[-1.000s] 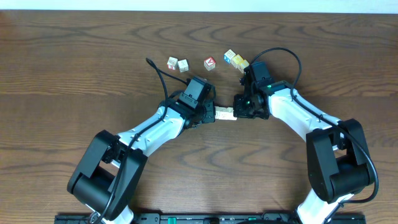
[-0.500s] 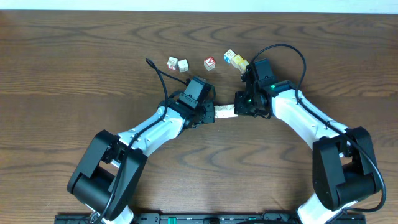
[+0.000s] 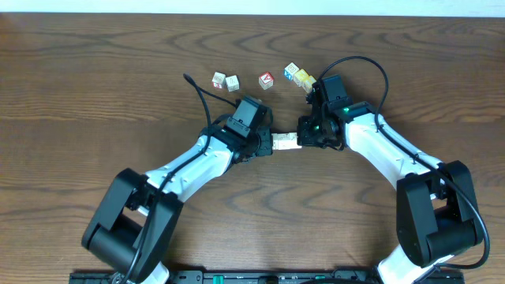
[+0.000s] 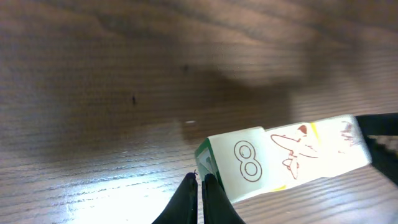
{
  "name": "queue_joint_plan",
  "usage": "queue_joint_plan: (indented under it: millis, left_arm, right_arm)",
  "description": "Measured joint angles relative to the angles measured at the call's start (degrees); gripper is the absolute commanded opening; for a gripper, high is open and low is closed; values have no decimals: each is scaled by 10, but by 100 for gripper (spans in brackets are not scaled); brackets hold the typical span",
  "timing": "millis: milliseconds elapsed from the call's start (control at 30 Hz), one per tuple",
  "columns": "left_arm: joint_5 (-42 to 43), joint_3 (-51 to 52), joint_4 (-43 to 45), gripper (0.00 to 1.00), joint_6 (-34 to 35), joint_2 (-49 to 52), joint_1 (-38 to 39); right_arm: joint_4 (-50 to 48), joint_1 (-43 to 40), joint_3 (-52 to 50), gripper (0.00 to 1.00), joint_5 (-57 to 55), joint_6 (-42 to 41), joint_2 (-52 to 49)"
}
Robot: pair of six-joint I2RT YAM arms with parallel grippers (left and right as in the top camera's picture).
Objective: Lift 3 blocks
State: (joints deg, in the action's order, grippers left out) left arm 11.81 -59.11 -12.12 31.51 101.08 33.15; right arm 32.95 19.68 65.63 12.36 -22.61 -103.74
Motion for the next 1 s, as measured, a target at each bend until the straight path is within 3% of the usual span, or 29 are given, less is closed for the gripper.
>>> queue_joint_plan:
  millis: [1000]
  left_arm:
    - [0,0,-9,7,0,-22,-4]
  right_arm:
    - [-1,-1,2,1,10,-3,28]
